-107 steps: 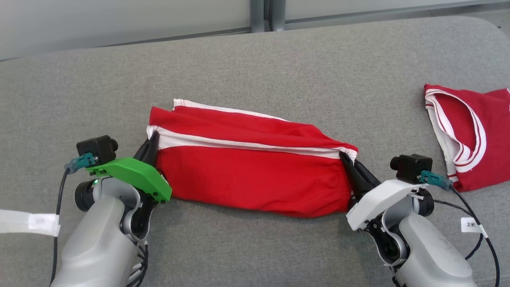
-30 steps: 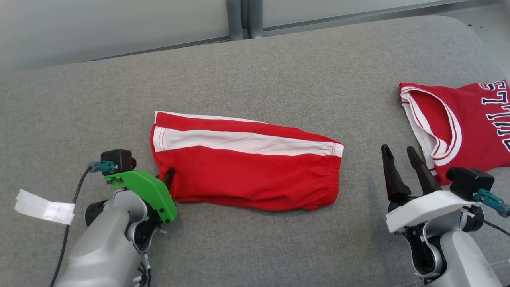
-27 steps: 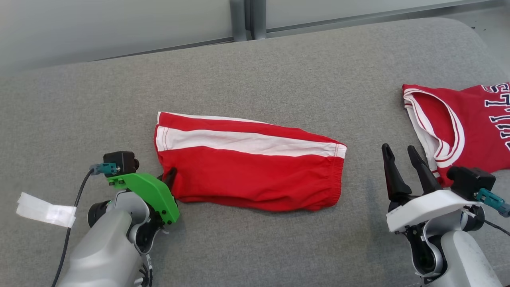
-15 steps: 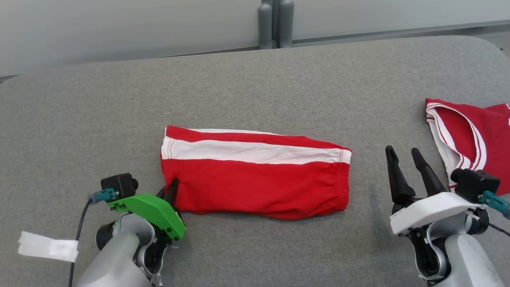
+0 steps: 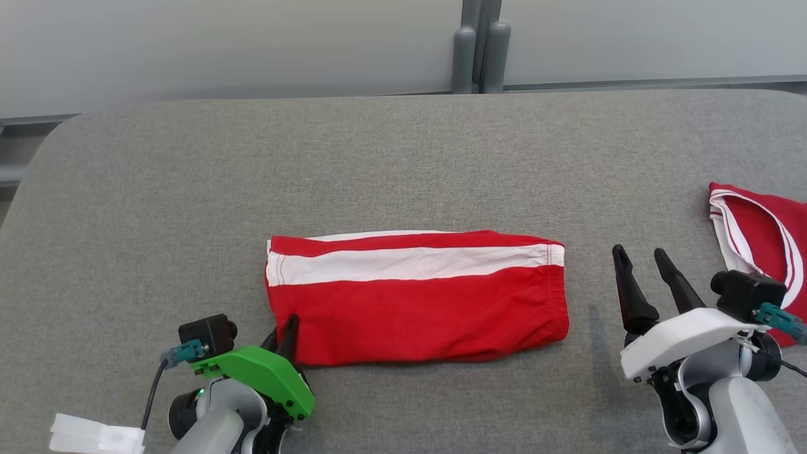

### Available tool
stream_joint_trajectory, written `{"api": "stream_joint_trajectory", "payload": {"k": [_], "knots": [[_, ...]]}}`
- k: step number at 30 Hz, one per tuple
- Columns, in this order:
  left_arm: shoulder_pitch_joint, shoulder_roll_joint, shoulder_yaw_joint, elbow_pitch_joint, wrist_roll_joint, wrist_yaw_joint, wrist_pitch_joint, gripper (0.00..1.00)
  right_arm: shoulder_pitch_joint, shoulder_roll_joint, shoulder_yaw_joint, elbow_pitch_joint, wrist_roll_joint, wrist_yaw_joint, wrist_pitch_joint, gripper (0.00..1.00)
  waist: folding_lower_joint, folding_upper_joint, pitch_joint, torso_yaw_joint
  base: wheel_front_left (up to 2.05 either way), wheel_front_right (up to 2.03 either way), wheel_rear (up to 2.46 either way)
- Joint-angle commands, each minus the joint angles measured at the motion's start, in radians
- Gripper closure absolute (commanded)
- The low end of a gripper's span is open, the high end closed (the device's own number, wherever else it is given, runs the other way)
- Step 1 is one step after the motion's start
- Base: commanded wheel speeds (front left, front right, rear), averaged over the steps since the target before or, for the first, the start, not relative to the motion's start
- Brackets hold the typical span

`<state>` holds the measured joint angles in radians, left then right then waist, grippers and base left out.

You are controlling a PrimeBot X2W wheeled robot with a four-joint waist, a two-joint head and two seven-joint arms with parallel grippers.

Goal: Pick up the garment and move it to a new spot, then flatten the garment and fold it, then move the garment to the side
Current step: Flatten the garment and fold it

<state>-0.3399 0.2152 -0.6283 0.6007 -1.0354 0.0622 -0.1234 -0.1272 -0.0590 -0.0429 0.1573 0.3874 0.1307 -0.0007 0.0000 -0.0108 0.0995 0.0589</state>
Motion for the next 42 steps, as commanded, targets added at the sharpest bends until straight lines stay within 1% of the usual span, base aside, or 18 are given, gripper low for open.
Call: {"api": "stream_joint_trajectory", "payload": {"k": [1, 2, 9, 13, 17, 19, 20, 22, 24, 26, 29, 35, 42], "knots": [[0.014, 0.016, -0.004, -0.012, 0.021, 0.017, -0.009, 0.49, 0.013, 0.001, -0.003, -0.004, -0.013, 0.0, 0.009, 0.0, 0.0, 0.0108, -0.007, -0.001, 0.0, 0.0, 0.0], [0.015, 0.02, -0.007, -0.017, 0.029, 0.022, -0.011, 0.0, 0.016, 0.002, -0.006, -0.007, -0.017, 0.0, 0.015, 0.0, 0.0, 0.0108, -0.01, -0.003, 0.0, 0.0, 0.0], [0.002, 0.069, -0.021, -0.07, 0.102, 0.061, -0.071, 0.0, 0.021, 0.006, -0.012, -0.029, -0.043, 0.0, 0.058, 0.0, 0.0, 0.0108, -0.025, -0.01, 0.0, 0.0, 0.0], [0.009, 0.1, -0.019, -0.134, 0.173, 0.093, -0.12, 0.0, 0.025, 0.006, -0.008, -0.038, -0.053, 0.0, 0.13, 0.0, 0.0, 0.0108, -0.034, -0.008, 0.0, 0.0, 0.0], [0.045, 0.119, -0.001, -0.222, 0.25, 0.127, -0.139, 0.0, 0.028, -0.006, 0.001, -0.046, -0.022, 0.0, 0.212, 0.0, 0.0, 0.0108, -0.036, 0.003, 0.0, 0.0, 0.0], [0.068, 0.119, 0.021, -0.273, 0.288, 0.147, -0.142, 0.0, 0.029, -0.015, 0.005, -0.044, -0.003, 0.0, 0.248, 0.0, 0.0, 0.0108, -0.035, 0.011, 0.0, 0.0, 0.0], [0.104, 0.109, 0.057, -0.321, 0.324, 0.161, -0.141, 0.0, 0.022, -0.02, 0.005, -0.035, 0.019, 0.0, 0.284, 0.0, 0.0, 0.0108, -0.031, 0.019, 0.0, 0.0, 0.0], [0.162, 0.087, 0.1, -0.375, 0.355, 0.17, -0.141, 0.0, -0.001, -0.032, 0.011, -0.01, 0.063, 0.0, 0.341, 0.0, 0.0, 0.0108, -0.025, 0.036, 0.0, 0.0, 0.0], [0.174, 0.081, 0.112, -0.391, 0.369, 0.169, -0.141, 0.0, -0.006, -0.037, 0.008, 0.003, 0.079, 0.0, 0.361, 0.0, 0.0, 0.0108, -0.023, 0.044, 0.0, 0.0, 0.0], [0.211, 0.066, 0.133, -0.418, 0.413, 0.162, -0.141, 0.0, -0.022, -0.056, 0.011, 0.037, 0.12, 0.0, 0.41, 0.0, 0.0, 0.0108, -0.014, 0.069, 0.0, 0.0, 0.0], [0.23, 0.051, 0.158, -0.436, 0.456, 0.156, -0.141, 0.0, -0.037, -0.073, 0.007, 0.069, 0.143, 0.0, 0.436, 0.0, 0.0, 0.0108, -0.006, 0.092, 0.0, 0.0, 0.0], [0.266, 0.007, 0.219, -0.463, 0.519, 0.135, -0.142, 0.0, -0.062, -0.061, -0.001, 0.131, 0.213, 0.0, 0.466, 0.0, 0.0, 0.0108, 0.002, 0.131, 0.0, 0.0, 0.0], [0.281, -0.025, 0.259, -0.457, 0.558, 0.103, -0.142, 0.0, -0.088, -0.047, -0.002, 0.202, 0.242, 0.0, 0.491, 0.0, 0.0, 0.0108, 0.01, 0.143, 0.0, 0.0, 0.0]]}}
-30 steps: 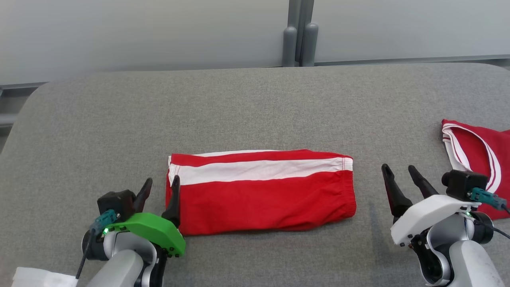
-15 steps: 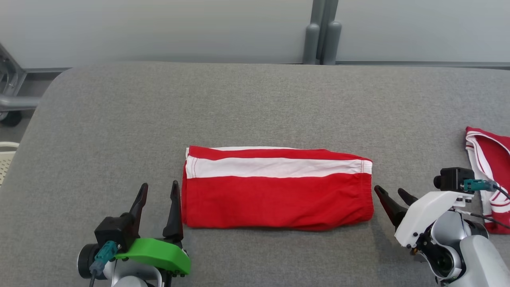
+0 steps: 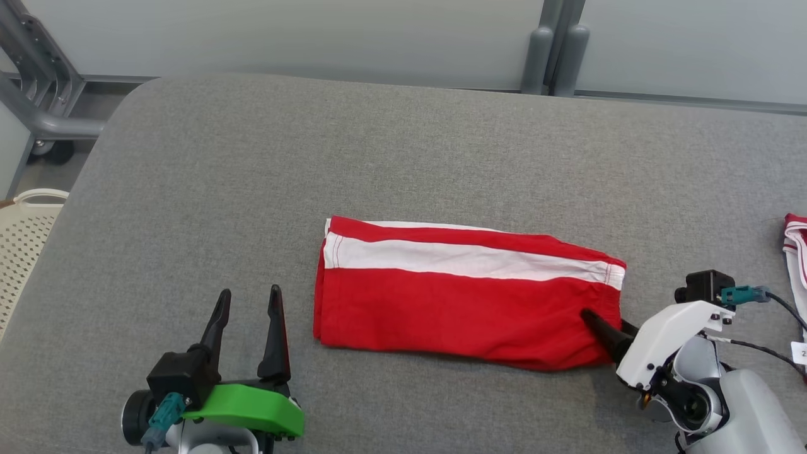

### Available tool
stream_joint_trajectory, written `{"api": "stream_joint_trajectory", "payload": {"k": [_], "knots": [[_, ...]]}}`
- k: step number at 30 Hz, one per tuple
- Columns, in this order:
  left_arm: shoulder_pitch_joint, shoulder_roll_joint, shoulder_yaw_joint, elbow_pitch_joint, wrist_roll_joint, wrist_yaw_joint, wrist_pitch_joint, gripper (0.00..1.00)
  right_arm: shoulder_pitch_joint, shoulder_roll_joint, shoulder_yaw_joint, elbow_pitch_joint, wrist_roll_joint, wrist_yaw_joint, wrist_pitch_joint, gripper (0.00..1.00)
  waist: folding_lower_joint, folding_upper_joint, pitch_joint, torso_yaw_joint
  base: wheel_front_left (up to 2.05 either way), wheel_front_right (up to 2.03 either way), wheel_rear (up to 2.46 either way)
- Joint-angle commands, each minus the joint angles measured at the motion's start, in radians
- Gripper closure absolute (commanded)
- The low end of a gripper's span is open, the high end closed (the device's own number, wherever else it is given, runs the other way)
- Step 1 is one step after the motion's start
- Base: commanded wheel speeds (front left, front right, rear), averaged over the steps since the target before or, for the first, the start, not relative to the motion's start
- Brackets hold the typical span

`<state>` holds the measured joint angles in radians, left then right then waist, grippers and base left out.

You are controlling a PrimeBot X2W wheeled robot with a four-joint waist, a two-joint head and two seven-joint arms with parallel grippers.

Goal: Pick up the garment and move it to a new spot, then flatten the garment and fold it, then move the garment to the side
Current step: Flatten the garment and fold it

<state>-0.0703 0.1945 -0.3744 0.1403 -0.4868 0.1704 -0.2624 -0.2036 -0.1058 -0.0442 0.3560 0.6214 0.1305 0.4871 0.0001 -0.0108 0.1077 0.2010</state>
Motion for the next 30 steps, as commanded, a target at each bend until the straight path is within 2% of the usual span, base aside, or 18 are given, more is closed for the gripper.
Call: {"api": "stream_joint_trajectory", "payload": {"k": [1, 4, 5, 6, 7, 8, 9, 10, 11, 18, 24, 30], "knots": [[0.013, -0.009, 0.009, 0.005, 0.014, -0.009, -0.003, 0.0, -0.018, 0.005, -0.003, 0.019, 0.017, 0.0, 0.009, 0.0, -0.0001, 0.0108, 0.004, 0.001, 0.0, 0.0, 0.0], [0.012, -0.017, 0.024, 0.009, 0.028, -0.021, -0.003, 0.0, -0.036, 0.018, 0.002, 0.055, 0.034, 0.0, 0.011, 0.0, -0.0001, 0.0108, 0.008, 0.001, 0.0, 0.0, 0.0], [0.012, -0.02, 0.03, 0.011, 0.03, -0.022, -0.003, 0.0, -0.042, 0.021, 0.006, 0.064, 0.038, 0.0, 0.007, 0.05, -0.0001, 0.0108, 0.01, 0.001, 0.0, 0.0, 0.0], [0.011, -0.023, 0.035, 0.012, 0.034, -0.027, -0.003, 0.0, -0.049, 0.023, 0.011, 0.07, 0.041, 0.0, 0.003, 0.45, -0.0001, 0.0108, 0.011, 0.0, 0.0, 0.0, 0.0], [0.011, -0.023, 0.035, 0.012, 0.034, -0.027, -0.003, 0.0, -0.049, 0.023, 0.011, 0.07, 0.041, 0.0, 0.003, 0.45, -0.0001, 0.0108, 0.011, 0.0, 0.0, 0.0, 0.0], [0.01, -0.026, 0.039, 0.014, 0.037, -0.03, -0.003, 0.0, -0.057, 0.024, 0.018, 0.075, 0.042, 0.0, -0.002, 0.59, -0.0001, 0.0108, 0.012, -0.001, 0.0, 0.0, 0.0], [0.01, -0.029, 0.042, 0.015, 0.042, -0.031, -0.003, 0.0, -0.063, 0.025, 0.023, 0.078, 0.044, 0.0, -0.007, 0.79, -0.0001, 0.0108, 0.013, -0.002, 0.0, 0.0, 0.0], [0.01, -0.031, 0.047, 0.016, 0.044, -0.035, -0.003, 0.0, -0.071, 0.025, 0.03, 0.081, 0.044, 0.0, -0.012, 0.95, -0.0001, 0.0108, 0.013, -0.004, 0.0, 0.0, 0.0], [0.01, -0.032, 0.051, 0.018, 0.048, -0.038, -0.003, 0.0, -0.078, 0.021, 0.035, 0.084, 0.043, 0.0, -0.016, 1.0, -0.0001, 0.0108, 0.013, -0.006, 0.0, 0.0, 0.0], [0.018, -0.044, 0.076, 0.023, 0.072, -0.053, -0.003, 0.0, -0.113, -0.023, 0.045, 0.097, 0.056, 0.0, -0.019, 1.0, -0.0001, 0.0108, 0.003, -0.036, 0.0, 0.0, 0.0], [0.025, -0.055, 0.085, 0.021, 0.088, -0.066, -0.003, 0.0, -0.121, -0.111, 0.024, 0.07, 0.059, 0.0, 0.022, 1.0, -0.0001, 0.0108, -0.008, -0.076, 0.0, 0.0, 0.0], [0.017, -0.061, 0.076, 0.04, 0.092, -0.074, -0.003, 0.0, -0.107, -0.195, -0.049, 0.034, 0.052, 0.0, 0.082, 1.0, -0.0001, 0.0108, -0.011, -0.113, 0.0, 0.0, 0.0]]}}
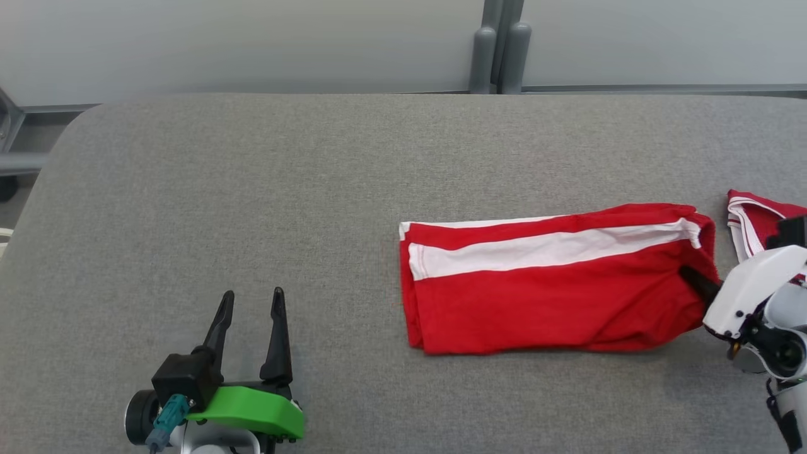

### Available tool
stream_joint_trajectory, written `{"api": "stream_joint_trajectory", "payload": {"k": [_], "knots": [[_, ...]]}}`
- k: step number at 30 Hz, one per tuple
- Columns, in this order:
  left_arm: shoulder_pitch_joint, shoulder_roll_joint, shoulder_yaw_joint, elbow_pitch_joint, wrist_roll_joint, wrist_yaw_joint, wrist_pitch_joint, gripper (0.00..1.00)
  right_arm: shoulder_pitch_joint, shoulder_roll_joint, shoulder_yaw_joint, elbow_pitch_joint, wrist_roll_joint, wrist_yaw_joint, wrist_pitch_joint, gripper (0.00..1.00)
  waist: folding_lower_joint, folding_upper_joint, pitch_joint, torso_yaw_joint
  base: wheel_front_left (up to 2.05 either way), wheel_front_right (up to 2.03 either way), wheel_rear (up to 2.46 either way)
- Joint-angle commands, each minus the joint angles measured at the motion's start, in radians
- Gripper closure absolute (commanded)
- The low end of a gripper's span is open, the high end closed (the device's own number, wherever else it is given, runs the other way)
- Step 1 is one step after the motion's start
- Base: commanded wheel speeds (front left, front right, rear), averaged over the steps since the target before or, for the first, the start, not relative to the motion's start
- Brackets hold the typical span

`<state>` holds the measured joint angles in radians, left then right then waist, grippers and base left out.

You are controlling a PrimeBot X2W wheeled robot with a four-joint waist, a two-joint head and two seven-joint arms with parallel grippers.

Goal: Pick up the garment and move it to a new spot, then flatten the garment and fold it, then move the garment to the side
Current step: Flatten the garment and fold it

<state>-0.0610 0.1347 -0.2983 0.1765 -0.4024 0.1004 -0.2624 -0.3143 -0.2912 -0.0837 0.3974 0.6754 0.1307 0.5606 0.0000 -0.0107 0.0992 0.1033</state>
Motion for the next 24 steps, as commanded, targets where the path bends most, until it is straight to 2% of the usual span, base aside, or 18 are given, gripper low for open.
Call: {"api": "stream_joint_trajectory", "payload": {"k": [1, 7, 24], "knots": [[0.006, -0.001, -0.001, 0.006, 0.008, -0.005, -0.003, 0.0, 0.005, -0.018, -0.023, -0.013, -0.008, 0.0, 0.021, 1.0, 0.0, 0.0107, -0.002, -0.021, 0.0, 0.0, 0.0], [-0.006, 0.001, 0.001, 0.011, 0.009, -0.009, -0.003, 0.0, 0.001, -0.029, -0.066, -0.048, -0.046, 0.0, 0.084, 1.0, 0.0, 0.0107, 0.004, -0.046, 0.0, 0.0, 0.0], [-0.019, 0.006, -0.012, 0.021, -0.001, -0.013, -0.001, 0.0, -0.007, 0.1, 0.005, -0.239, -0.033, 0.0, 0.21, 1.0, 0.0, 0.0107, -0.009, -0.071, 0.0, 0.0, 0.0]]}}
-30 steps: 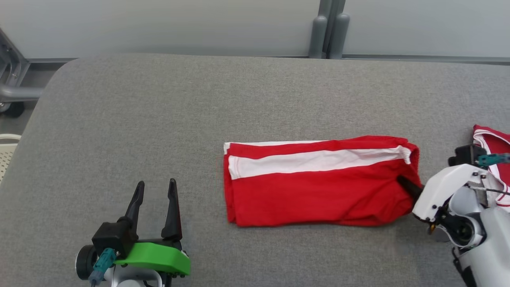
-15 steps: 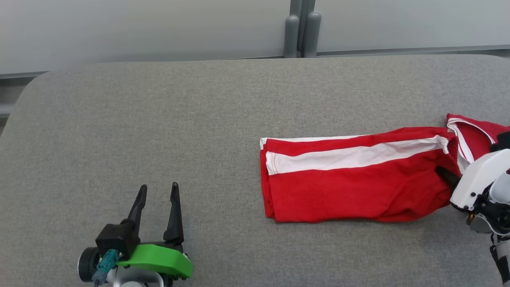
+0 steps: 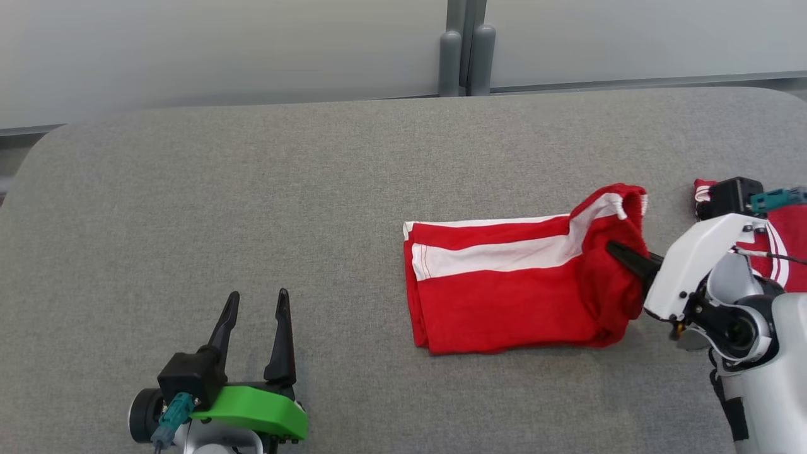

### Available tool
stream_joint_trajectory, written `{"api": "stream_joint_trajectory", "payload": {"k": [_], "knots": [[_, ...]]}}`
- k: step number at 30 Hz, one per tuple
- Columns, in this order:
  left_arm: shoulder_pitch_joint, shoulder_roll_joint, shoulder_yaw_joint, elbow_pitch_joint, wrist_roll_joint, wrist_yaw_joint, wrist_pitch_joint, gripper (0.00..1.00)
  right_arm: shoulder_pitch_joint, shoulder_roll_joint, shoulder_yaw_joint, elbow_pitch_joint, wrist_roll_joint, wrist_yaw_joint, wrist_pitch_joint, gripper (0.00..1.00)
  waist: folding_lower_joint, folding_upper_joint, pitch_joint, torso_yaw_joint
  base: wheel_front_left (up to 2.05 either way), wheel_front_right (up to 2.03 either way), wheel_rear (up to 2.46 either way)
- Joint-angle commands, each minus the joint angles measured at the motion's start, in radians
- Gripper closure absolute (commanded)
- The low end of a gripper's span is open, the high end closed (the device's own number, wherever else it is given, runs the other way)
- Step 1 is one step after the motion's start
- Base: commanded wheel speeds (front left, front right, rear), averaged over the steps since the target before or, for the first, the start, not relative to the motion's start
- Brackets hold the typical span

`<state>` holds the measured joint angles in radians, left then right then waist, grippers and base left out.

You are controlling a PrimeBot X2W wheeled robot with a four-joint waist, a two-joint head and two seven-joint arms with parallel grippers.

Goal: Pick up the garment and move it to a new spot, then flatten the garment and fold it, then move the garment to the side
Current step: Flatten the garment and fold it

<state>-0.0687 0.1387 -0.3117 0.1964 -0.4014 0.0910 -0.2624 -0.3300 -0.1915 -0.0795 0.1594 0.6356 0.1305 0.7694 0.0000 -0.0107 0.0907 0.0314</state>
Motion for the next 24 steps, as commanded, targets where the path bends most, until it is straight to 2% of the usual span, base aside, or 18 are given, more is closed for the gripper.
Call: {"api": "stream_joint_trajectory", "payload": {"k": [1, 7, 12, 18, 24], "knots": [[-0.013, 0.001, 0.0, 0.0, -0.003, -0.004, 0.0, 0.0, 0.013, 0.011, 0.009, -0.017, 0.005, 0.0, 0.007, 1.0, 0.0, 0.0107, -0.001, 0.002, 0.0, 0.0, 0.0], [-0.022, -0.001, -0.008, -0.003, -0.006, -0.004, 0.0, 0.0, 0.017, 0.083, 0.059, -0.072, -0.004, 0.0, 0.035, 1.0, 0.0, 0.0107, -0.002, 0.014, 0.0, 0.0, 0.0], [-0.027, -0.007, -0.015, 0.0, -0.011, -0.007, -0.001, 0.0, -0.002, 0.123, 0.109, -0.041, -0.019, 0.0, 0.017, 1.0, 0.0, 0.0107, -0.004, 0.033, 0.0, 0.0, 0.0], [-0.032, -0.017, -0.026, 0.012, -0.01, -0.013, -0.001, 0.0, -0.031, 0.139, 0.177, 0.067, -0.02, 0.0, -0.048, 1.0, 0.0, 0.0107, -0.013, 0.062, 0.0, 0.0, 0.0], [-0.034, -0.025, -0.037, 0.027, -0.013, -0.023, -0.002, 0.0, -0.069, 0.14, 0.26, 0.233, 0.009, 0.0, -0.155, 1.0, 0.0, 0.0107, -0.03, 0.107, 0.0, 0.0, 0.0]]}}
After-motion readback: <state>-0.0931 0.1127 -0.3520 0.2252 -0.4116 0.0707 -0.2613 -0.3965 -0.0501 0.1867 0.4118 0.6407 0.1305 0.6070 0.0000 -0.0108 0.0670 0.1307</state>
